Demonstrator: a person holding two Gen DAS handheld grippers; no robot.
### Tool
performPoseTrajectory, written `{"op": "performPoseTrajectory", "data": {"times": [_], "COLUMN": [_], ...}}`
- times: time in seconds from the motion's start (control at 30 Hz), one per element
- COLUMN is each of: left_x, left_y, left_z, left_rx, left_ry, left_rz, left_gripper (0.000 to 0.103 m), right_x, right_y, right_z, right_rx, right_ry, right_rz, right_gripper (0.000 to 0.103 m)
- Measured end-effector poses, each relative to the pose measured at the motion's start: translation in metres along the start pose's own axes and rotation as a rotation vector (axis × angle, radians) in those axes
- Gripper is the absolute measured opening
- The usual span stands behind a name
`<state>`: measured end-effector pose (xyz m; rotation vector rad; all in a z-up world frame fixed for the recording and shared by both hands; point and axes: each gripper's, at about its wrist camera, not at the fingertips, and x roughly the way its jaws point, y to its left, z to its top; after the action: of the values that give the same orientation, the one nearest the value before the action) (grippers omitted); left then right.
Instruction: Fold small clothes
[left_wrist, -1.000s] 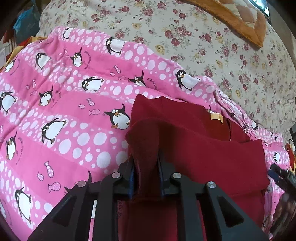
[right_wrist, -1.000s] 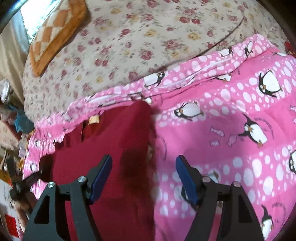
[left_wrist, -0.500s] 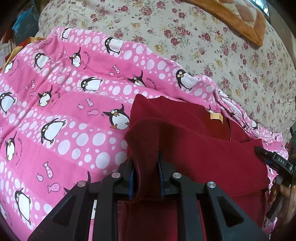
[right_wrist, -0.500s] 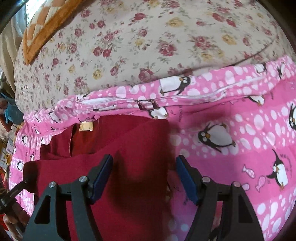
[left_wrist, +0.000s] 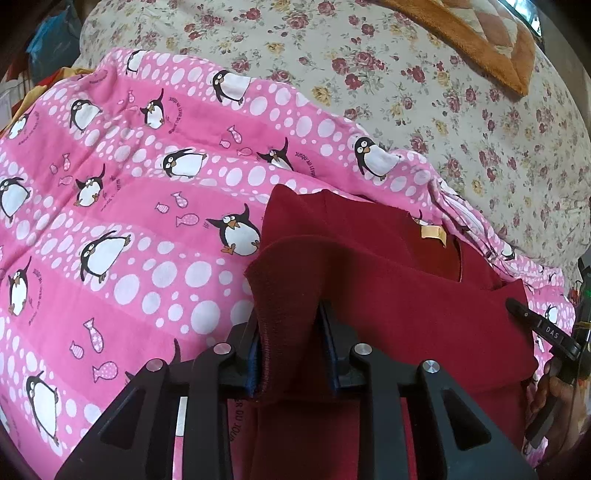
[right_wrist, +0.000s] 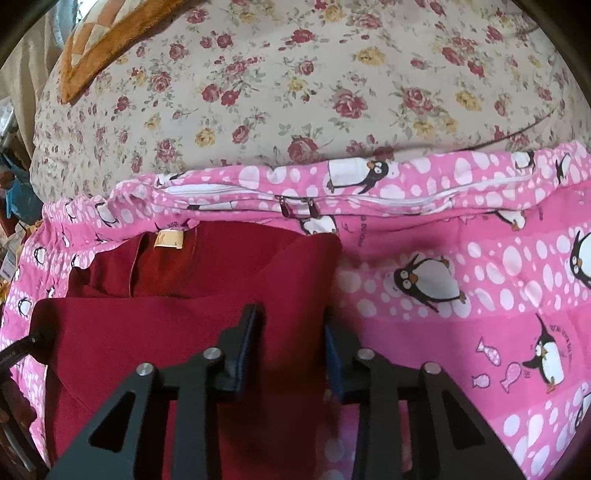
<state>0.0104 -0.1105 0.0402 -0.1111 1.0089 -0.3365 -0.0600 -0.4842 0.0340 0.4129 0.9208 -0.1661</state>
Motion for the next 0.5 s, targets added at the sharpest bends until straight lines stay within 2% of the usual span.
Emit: {"op": "performPoseTrajectory", "data": {"times": [0.17,0.2,0.27,0.33,0.43,0.5], "left_x": [-0.001,-0.001,-0.001,0.002,0.005,0.005], "left_y": [0.0,-0.001,-0.002,-0.004,-0.007,-0.008], "left_z": [0.0,0.0,-0.001,-0.002,-0.004,-0.004], "left_rx": [-0.003,-0.003,0.004,0.013,0.03,0.039], "left_ry": [0.006,0.005,0.004,0.014,0.022,0.019], "left_rz": [-0.018,-0.02,-0.02,-0.01,0.006,0.009], "left_gripper": [0.008,0.008,0.008,0.008,0.008,0.008], "right_x": [-0.008,-0.012,-0.022,-0.021,-0.003,0.0], "right_y": [0.0,-0.001,-0.008,-0.015,-0.023,-0.028], "right_z": [-0.001,0.0,0.003,0.004,-0.001,-0.005], "right_rx": [-0.014,-0.011,0.012,0.035,0.057,0.08], "right_ry": [-0.031,-0.044,-0.08,-0.074,-0.016,-0.019], "right_rz": [-0.029,-0.035,-0.041,-0.027,-0.046,-0.041], "right_gripper": [0.022,0.017,0.015,0.015,0.016,0.021]}}
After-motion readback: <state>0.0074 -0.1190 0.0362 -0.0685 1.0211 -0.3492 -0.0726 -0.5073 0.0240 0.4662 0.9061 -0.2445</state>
